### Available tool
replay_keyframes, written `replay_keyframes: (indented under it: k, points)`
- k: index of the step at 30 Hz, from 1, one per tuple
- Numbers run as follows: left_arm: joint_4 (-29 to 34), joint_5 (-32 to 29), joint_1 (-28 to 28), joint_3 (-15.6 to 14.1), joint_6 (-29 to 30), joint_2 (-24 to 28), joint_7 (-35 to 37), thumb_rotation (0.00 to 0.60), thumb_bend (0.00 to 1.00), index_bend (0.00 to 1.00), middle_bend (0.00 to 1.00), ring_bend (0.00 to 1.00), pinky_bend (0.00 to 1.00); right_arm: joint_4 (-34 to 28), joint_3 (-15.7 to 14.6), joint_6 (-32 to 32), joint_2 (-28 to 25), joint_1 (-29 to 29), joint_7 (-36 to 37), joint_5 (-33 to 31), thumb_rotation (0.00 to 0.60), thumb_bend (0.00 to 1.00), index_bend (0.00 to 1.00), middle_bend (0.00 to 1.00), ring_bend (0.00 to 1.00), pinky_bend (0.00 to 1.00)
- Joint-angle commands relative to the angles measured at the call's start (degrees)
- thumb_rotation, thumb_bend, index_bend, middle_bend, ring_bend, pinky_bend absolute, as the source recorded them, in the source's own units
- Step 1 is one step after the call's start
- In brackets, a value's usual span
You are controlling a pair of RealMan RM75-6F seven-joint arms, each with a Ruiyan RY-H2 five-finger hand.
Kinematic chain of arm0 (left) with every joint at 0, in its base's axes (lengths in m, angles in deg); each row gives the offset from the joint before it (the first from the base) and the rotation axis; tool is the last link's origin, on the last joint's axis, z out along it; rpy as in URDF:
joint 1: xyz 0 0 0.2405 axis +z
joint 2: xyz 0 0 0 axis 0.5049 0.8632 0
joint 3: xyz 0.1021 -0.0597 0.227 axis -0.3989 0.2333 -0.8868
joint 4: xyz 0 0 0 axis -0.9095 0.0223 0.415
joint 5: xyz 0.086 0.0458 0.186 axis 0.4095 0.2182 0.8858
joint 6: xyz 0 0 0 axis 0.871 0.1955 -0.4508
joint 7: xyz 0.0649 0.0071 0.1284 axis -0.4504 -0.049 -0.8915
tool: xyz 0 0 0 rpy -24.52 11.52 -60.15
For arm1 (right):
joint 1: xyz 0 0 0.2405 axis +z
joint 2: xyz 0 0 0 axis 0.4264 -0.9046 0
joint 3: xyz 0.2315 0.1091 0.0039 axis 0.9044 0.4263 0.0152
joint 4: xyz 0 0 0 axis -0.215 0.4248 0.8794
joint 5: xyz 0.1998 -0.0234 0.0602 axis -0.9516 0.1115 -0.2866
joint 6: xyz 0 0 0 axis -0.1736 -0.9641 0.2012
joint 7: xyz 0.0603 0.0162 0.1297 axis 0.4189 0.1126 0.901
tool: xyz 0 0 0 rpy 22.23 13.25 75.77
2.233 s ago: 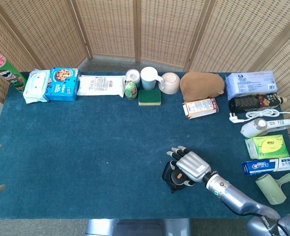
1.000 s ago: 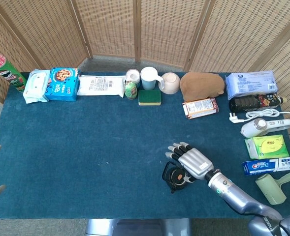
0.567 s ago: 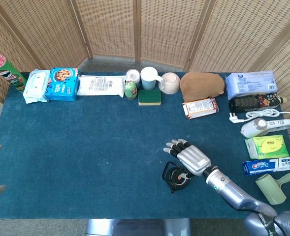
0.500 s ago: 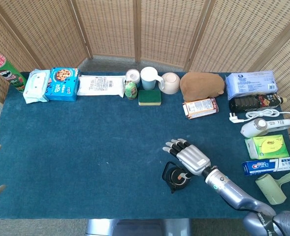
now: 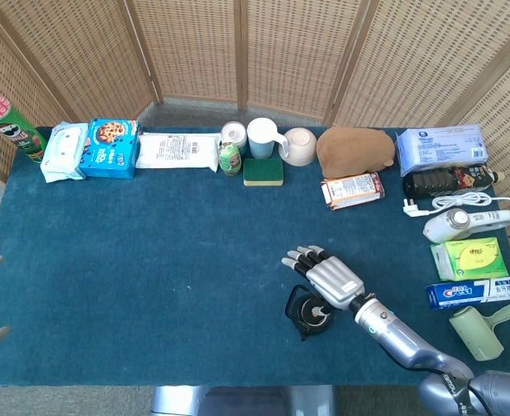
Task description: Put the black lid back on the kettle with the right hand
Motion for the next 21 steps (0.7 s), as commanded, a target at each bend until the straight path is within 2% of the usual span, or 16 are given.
replay_keyframes:
  k: [1, 21]
  points:
    - [-0.01, 0.0, -0.02, -0.01, -0.04, -0.01, -0.03, 0.6, 0.06, 0.0, 0.0, 0.0, 0.04, 0.21, 0.16, -0.06, 0.3, 0.0, 0.4, -0.03, 0.6, 0.19, 0.06, 0.05, 0.04, 0.0]
    - [0.04, -0.01, -0.07, -0.05, -0.15, -0.1, -0.24, 0.6, 0.06, 0.0, 0.0, 0.0, 0.04, 1.27, 1.45, -0.45, 2.54, 0.4, 0.69, -1.3, 0.6, 0.19, 0.06, 0.05, 0.04, 0.0]
